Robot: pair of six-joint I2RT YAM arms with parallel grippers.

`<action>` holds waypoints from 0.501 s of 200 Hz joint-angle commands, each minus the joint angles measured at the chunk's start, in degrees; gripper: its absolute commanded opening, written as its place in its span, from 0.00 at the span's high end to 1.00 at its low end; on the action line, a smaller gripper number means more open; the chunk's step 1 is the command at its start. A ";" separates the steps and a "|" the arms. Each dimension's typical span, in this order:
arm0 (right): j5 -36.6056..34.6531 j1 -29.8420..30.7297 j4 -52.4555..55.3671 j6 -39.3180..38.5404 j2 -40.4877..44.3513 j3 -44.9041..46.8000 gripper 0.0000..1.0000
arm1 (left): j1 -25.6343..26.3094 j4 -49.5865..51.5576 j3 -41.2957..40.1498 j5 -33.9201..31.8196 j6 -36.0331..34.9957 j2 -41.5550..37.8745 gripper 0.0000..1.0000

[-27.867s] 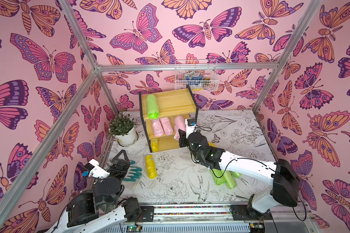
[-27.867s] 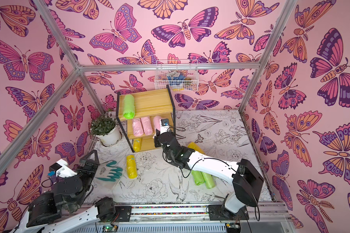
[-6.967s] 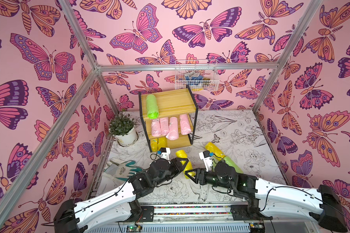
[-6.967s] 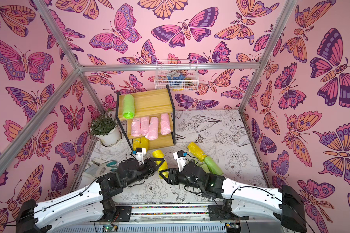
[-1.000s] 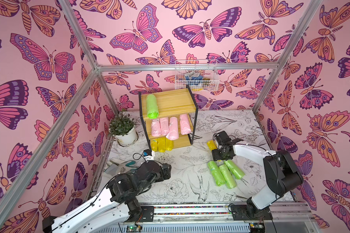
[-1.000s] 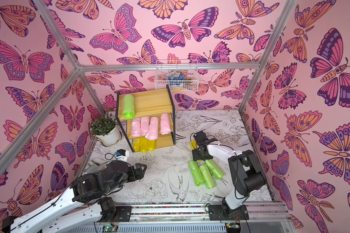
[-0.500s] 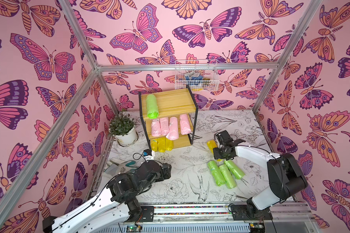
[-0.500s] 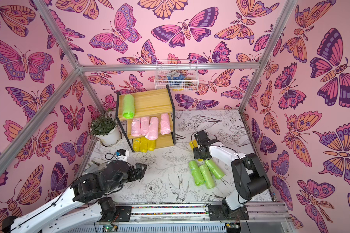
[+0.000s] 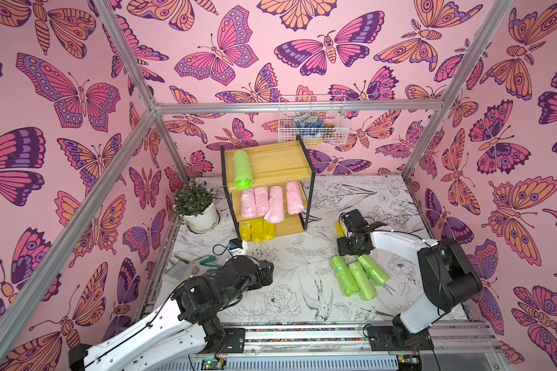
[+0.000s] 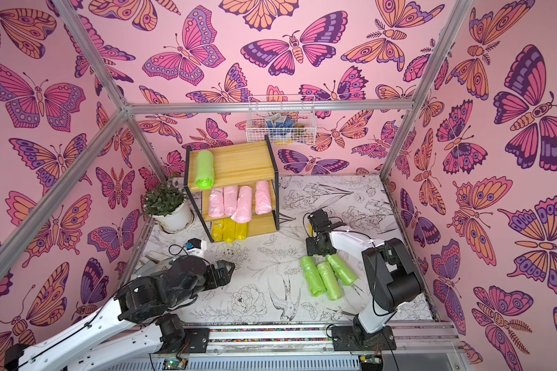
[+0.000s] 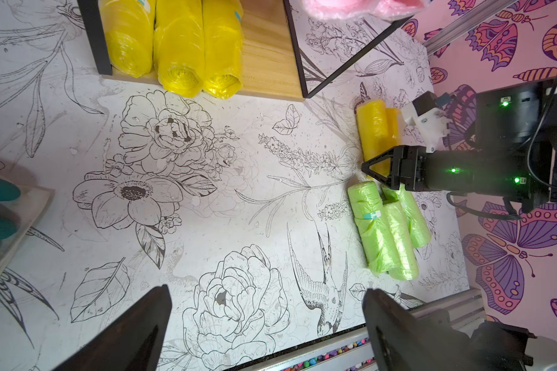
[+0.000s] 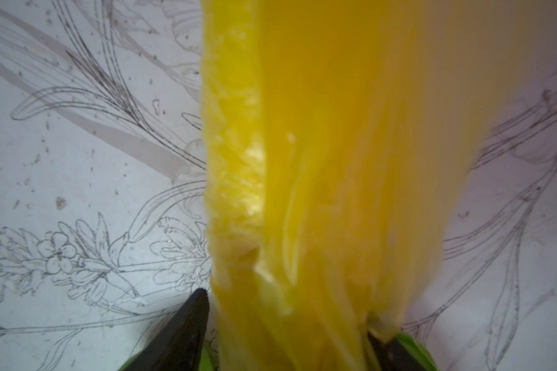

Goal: Sort the rolls of trash bags by color and place them on the shelf
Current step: Pick up the roll of trash bags from the center of the board.

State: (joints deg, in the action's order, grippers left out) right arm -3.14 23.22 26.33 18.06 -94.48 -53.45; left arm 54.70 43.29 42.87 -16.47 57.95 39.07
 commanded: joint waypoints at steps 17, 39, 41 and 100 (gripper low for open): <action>-1.59 -0.22 0.56 1.53 0.60 -0.60 0.53 | -0.55 -0.47 -1.18 0.47 0.24 -0.23 0.01; -2.82 -0.20 0.74 2.63 1.63 -0.30 0.68 | -0.64 -0.48 -1.31 0.71 0.26 -0.34 0.01; -2.83 -0.20 0.74 2.69 1.81 -0.26 0.70 | -0.64 -0.48 -1.37 0.73 0.30 -0.38 0.01; -2.42 -0.11 0.47 7.18 14.37 4.25 0.96 | -0.82 -0.44 -1.39 -0.31 0.18 -3.14 0.02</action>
State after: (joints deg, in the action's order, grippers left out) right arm -5.74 23.22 27.07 22.13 -87.13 -50.94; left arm 54.37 43.22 42.26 -16.08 58.11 37.80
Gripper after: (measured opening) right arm 0.348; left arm 0.986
